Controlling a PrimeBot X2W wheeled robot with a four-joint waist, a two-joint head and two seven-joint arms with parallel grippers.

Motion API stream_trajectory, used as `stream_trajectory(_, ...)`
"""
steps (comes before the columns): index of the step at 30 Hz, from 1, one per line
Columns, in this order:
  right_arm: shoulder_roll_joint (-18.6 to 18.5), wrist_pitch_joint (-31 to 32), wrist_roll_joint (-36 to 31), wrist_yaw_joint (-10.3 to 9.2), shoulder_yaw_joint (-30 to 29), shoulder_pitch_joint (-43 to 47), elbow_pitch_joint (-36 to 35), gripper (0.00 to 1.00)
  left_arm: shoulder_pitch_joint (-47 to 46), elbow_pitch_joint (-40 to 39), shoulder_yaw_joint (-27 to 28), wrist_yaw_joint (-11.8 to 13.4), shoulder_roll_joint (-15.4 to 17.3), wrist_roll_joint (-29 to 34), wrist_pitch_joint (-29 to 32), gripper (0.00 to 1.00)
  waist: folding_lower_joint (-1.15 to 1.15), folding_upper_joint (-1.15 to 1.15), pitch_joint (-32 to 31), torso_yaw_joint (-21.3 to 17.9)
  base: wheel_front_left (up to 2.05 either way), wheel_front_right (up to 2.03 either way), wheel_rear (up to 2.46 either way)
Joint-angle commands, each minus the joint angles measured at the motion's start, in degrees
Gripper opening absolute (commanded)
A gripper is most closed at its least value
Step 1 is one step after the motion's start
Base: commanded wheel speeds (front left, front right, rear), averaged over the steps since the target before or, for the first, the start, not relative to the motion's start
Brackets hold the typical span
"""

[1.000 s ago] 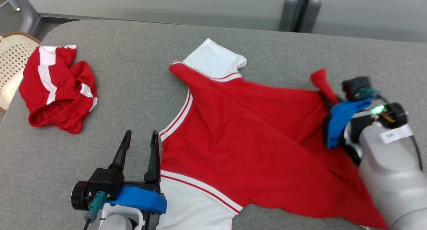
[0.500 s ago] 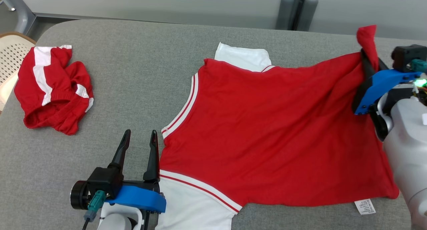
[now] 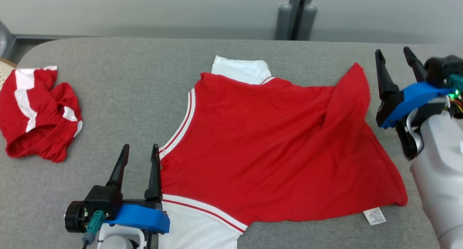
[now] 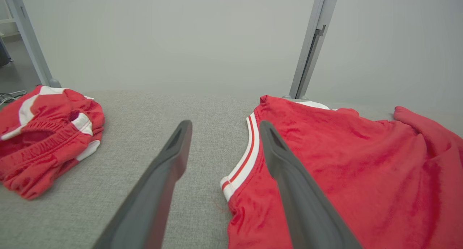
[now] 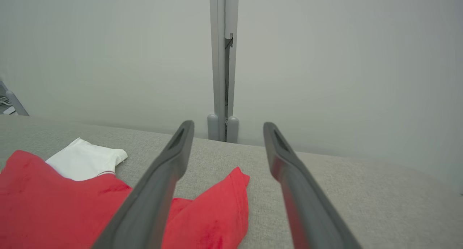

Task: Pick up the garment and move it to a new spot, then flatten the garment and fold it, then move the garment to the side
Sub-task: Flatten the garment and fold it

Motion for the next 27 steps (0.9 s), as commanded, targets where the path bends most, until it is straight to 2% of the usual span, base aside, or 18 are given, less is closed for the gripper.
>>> stream_trajectory(1,-0.07,-0.25,0.92,-0.01,-0.06,2.58,-2.41,1.00,0.38,-0.20,0.47,-0.34,0.20,0.33,-0.15,1.00,0.00,0.00,-1.37,-1.42,0.00,0.00,0.00)
stream_trajectory(6,0.48,-0.24,2.72,-0.01,0.32,13.41,-16.08,1.00,1.62,-0.18,1.85,-0.45,0.50,1.12,-0.15,1.00,0.00,0.00,-3.54,-3.81,0.00,0.00,0.00)
stream_trajectory(12,2.47,-0.24,3.36,-0.01,-0.66,26.28,-28.21,1.00,2.97,-0.30,2.12,-0.89,0.46,1.83,-0.15,1.00,0.00,0.00,-5.48,-4.96,0.00,0.00,0.00)
stream_trajectory(17,4.43,-0.24,1.47,-0.01,-1.96,35.75,-36.33,1.00,4.10,0.07,2.59,-1.30,0.62,2.11,-0.15,1.00,0.00,0.00,-6.80,-5.09,0.00,0.00,0.00)
stream_trajectory(27,9.64,0.38,-3.63,-0.01,-6.64,50.03,-47.63,1.00,6.56,0.22,3.65,-0.83,1.26,2.74,-0.15,1.00,0.00,0.00,-10.14,-3.72,0.00,0.00,0.00)
